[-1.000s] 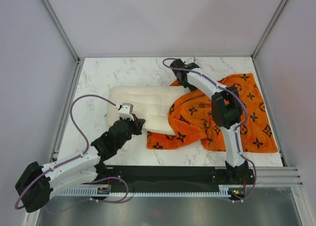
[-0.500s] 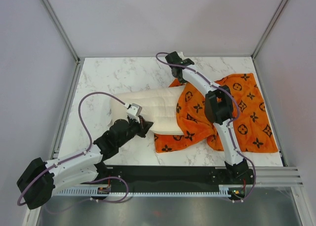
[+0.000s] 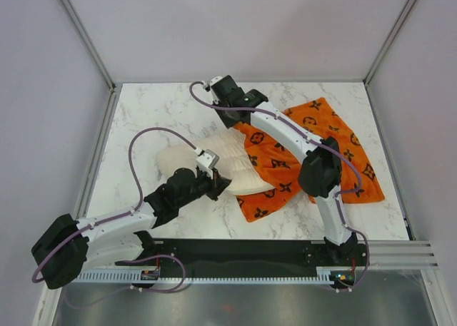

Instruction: Put the pillow into the pillowcase

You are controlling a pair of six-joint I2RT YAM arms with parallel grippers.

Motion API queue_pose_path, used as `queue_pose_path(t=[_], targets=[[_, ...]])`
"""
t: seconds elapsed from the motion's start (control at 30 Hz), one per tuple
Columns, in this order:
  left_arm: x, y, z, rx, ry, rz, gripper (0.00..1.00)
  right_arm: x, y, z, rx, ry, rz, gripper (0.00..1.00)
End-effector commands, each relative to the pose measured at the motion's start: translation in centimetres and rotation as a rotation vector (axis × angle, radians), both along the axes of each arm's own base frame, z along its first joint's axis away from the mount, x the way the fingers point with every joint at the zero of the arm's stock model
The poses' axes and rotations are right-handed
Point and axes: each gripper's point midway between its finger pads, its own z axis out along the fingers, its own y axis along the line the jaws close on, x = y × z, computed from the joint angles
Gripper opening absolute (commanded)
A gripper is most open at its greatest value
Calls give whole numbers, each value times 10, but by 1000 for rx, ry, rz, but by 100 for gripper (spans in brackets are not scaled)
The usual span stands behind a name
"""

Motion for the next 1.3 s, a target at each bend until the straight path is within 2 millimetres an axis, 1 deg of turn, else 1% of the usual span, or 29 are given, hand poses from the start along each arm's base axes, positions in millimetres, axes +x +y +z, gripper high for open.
queue_pose_path(t=[0.0, 0.07, 0.1, 0.13, 0.17, 0.2, 0.27, 0.3, 0.33, 0.4, 0.43, 0.47, 0.53, 0.57, 0.63, 0.7, 0.73, 0.77, 0.8, 0.83, 0.93, 0.97, 1.0, 1.07, 1.1, 1.13, 1.17, 1.2, 1.27], targets=[[-11, -43, 90, -207, -246, -165, 2, -18, 50, 67, 283, -25, 112, 0], [-7, -42, 85, -197, -236, -140, 2, -6, 36, 66, 242, -61, 22, 2], [-3, -40, 83, -191, -234, -118, 2, 9, 18, 64, 191, -102, -61, 4], [-3, -39, 80, -185, -230, -109, 2, 13, 8, 61, 169, -95, -94, 7], [-2, -37, 80, -184, -231, -99, 2, 20, 0, 47, 145, -72, -132, 11], [1, -35, 79, -180, -230, -81, 2, 29, -16, 44, 133, -63, -176, 26], [1, -31, 76, -178, -221, -64, 3, 33, -38, 36, 96, -46, -234, 40], [4, -28, 73, -173, -214, -41, 3, 29, -45, 28, 71, -34, -244, 55], [4, -27, 72, -174, -206, -32, 6, 27, -47, 28, 73, -33, -246, 61], [3, -28, 69, -178, -188, -33, 13, 18, -49, 45, 108, -53, -238, 73], [3, -28, 68, -178, -179, -36, 19, 13, -53, 36, 100, -42, -241, 74], [2, -29, 68, -179, -164, -36, 40, 8, -59, 49, 115, -65, -250, 75], [7, -21, 81, -194, -161, 18, 69, 1, -69, 41, 88, -59, -272, 76], [7, -14, 69, -146, -109, 54, 75, 3, -83, 44, 43, -96, -319, 77], [14, 5, 81, -129, -107, 146, 85, 5, -102, 37, -28, -113, -375, 79], [19, 22, 86, -56, -55, 239, 88, 12, -124, 31, -115, -141, -454, 80], [22, 27, 108, -71, -61, 274, 92, 14, -131, 32, -146, -149, -484, 80], [23, 34, 109, -61, -25, 321, 93, 17, -141, 26, -181, -153, -516, 80], [26, 54, 94, 33, 15, 411, 93, 21, -152, 30, -211, -180, -559, 80], [32, 61, 105, 39, 18, 464, 96, 22, -159, 29, -220, -178, -586, 80], [53, 95, 93, 87, 80, 604, 100, 32, -194, 30, -287, -186, -683, 81], [55, 88, 83, 64, 153, 537, 100, 37, -210, 23, -311, -165, -722, 81], [78, 113, 78, 33, 188, 612, 100, 39, -218, 24, -325, -160, -738, 81], [95, 123, 55, 29, 268, 617, 100, 46, -239, 17, -372, -155, -779, 82], [108, 140, 50, 30, 281, 676, 100, 49, -244, 15, -375, -149, -790, 82], [119, 144, 51, 23, 272, 698, 100, 50, -246, 10, -378, -134, -791, 82], [128, 149, 45, 33, 289, 712, 100, 53, -253, 2, -399, -119, -804, 82], [139, 150, 25, 42, 354, 703, 100, 56, -257, 2, -407, -125, -818, 83], [158, 145, 18, 15, 387, 675, 100, 56, -269, -8, -468, -111, -847, 83]])
